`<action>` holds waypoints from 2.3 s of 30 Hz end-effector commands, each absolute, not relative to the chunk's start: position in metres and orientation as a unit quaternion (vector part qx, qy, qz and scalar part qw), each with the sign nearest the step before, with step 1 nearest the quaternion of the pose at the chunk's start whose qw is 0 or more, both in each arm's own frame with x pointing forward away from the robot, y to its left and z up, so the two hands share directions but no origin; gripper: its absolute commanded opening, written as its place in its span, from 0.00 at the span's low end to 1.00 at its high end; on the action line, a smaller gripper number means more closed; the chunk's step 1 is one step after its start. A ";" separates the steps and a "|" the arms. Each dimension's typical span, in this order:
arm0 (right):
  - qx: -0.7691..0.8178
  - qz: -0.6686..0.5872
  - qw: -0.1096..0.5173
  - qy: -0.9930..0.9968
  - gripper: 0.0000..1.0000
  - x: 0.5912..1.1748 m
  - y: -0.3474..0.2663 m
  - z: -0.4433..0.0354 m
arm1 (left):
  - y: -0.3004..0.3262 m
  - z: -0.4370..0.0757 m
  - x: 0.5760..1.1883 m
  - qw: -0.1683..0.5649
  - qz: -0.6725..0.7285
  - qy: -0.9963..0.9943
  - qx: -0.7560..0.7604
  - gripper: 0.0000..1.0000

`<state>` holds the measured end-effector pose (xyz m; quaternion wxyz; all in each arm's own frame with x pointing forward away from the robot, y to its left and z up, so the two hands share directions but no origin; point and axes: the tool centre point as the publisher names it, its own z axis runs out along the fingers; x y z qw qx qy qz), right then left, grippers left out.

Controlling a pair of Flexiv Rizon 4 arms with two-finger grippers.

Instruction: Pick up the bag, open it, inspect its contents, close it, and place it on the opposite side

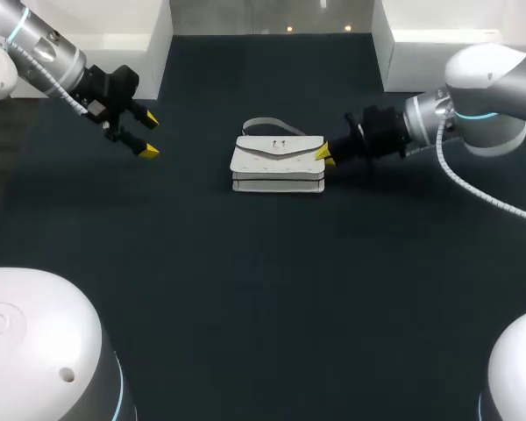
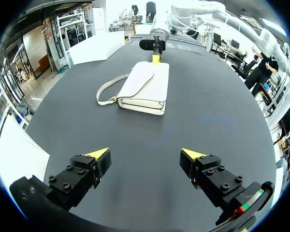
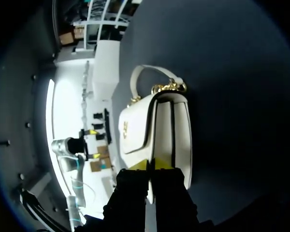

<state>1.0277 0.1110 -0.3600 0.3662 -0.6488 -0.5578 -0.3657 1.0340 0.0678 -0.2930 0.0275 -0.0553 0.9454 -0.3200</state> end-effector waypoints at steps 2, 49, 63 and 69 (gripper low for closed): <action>-0.648 -0.358 0.368 -0.562 0.00 1.033 0.128 -0.363 | 0.068 -0.294 1.034 0.029 -0.321 0.945 -0.055 1.00; -0.647 -0.355 0.371 -0.564 0.00 1.042 0.152 -0.366 | 0.068 -0.294 1.034 0.029 -0.321 0.945 -0.055 1.00; -0.644 -0.359 0.371 -0.564 1.00 1.042 0.145 -0.361 | 0.068 -0.294 1.034 0.029 -0.321 0.945 -0.055 1.00; -0.646 -0.363 0.351 -0.573 1.00 1.038 0.128 -0.348 | 0.068 -0.294 1.034 0.029 -0.321 0.945 -0.055 1.00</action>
